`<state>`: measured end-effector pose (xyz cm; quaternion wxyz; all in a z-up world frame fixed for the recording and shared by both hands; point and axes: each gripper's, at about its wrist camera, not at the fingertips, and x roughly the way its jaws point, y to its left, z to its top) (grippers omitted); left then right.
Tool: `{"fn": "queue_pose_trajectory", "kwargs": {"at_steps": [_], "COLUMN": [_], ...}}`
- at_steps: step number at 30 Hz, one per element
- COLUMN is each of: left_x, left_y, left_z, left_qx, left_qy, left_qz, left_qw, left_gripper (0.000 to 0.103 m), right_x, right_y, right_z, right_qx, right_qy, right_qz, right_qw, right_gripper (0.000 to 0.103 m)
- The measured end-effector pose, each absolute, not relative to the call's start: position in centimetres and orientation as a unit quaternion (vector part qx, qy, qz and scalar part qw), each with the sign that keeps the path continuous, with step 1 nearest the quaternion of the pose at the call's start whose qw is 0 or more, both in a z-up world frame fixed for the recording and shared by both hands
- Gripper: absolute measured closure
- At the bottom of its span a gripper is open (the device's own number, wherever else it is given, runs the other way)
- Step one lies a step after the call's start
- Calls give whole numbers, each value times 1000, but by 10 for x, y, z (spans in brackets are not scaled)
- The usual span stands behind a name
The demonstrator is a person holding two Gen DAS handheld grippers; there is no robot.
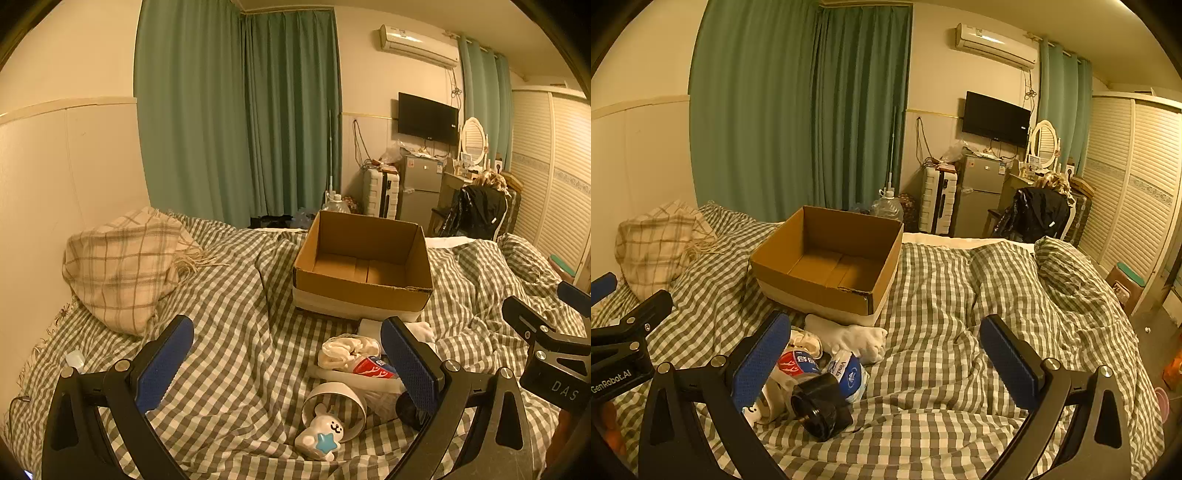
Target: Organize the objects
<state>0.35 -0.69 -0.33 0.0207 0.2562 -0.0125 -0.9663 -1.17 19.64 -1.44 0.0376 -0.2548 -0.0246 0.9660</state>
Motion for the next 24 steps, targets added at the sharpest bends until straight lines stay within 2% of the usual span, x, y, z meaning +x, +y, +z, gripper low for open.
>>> {"fn": "queue_pose_trajectory", "kwargs": {"at_steps": [24], "left_x": [3], "left_y": [-7], "left_z": [-3], "left_qx": [258], "left_qy": [-14], "left_qz": [-966], "left_qw": [20], "left_gripper": [0], "right_x": [-11], "right_y": [193], "right_z": [-16], "right_qx": [-259], "right_qy": [-28], "right_qz": [965], "right_qw": [34], "right_gripper": [0]}}
